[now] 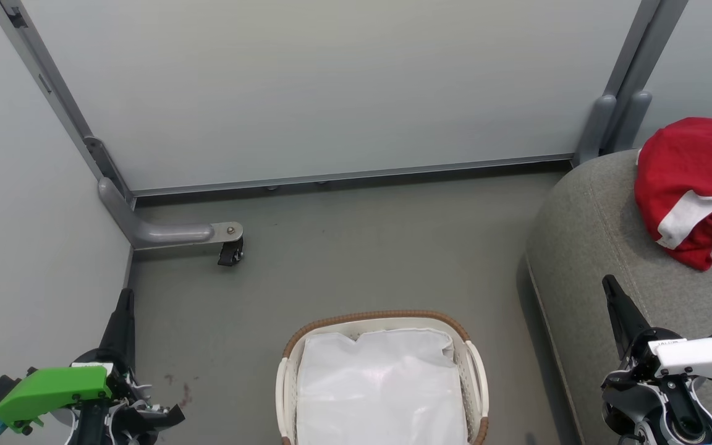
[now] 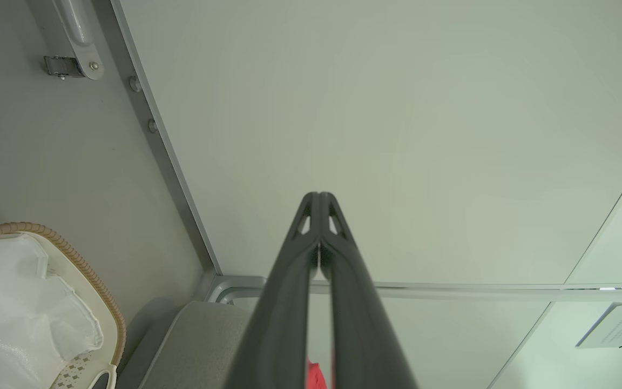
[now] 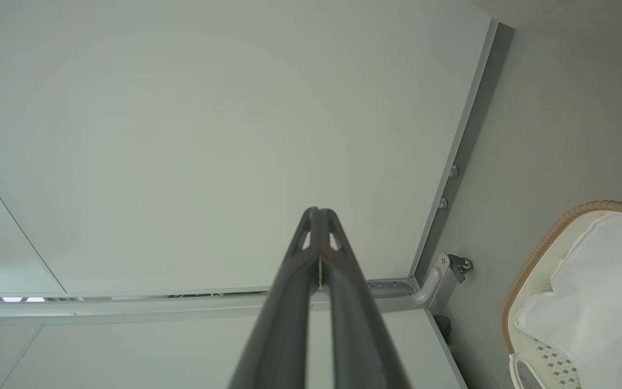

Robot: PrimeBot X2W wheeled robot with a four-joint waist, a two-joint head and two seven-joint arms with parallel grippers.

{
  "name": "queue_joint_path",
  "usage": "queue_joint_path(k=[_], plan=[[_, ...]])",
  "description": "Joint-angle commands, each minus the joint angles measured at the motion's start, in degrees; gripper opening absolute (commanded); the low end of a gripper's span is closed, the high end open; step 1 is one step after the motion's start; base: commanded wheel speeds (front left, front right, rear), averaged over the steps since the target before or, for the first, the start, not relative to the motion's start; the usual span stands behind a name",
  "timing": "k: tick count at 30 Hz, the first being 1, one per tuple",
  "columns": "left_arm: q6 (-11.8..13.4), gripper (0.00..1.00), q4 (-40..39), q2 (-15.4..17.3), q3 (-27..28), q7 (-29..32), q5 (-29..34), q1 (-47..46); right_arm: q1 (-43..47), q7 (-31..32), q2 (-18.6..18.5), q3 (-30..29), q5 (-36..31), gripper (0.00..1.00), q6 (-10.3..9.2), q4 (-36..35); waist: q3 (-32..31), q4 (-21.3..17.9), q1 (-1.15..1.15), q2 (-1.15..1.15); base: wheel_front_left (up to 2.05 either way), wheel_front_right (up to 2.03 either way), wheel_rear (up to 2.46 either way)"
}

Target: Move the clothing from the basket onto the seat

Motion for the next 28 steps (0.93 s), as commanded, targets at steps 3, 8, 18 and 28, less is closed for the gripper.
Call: queue_joint_path(k=[3,8,18,28], plan=[[-0.3,0.00,-0.1,0.0,0.2,0.1,0.2,-0.6,0.0,0.1,-0.3,-0.1,0.2,0.00,0.00,-0.2,0.0,0.0,0.00,0.00,0.00,0.00,0.00],[-0.3,0.00,-0.1,0.0,0.2,0.1,0.2,-0.6,0.0,0.1,-0.3,-0.1,0.2,0.00,0.00,-0.2,0.0,0.0,0.00,0.00,0.00,0.00,0.00],[-0.3,0.00,-0.1,0.0,0.2,0.1,0.3,-0.6,0.0,0.1,-0.3,-0.1,0.2,0.00,0.00,-0.2,0.0,0.0,0.00,0.00,0.00,0.00,0.00],[-0.3,0.00,-0.1,0.0,0.3,0.2,0.3,-0.6,0.0,0.1,-0.3,-0.1,0.2,0.00,0.00,-0.2,0.0,0.0,0.00,0.00,0.00,0.00,0.00]])
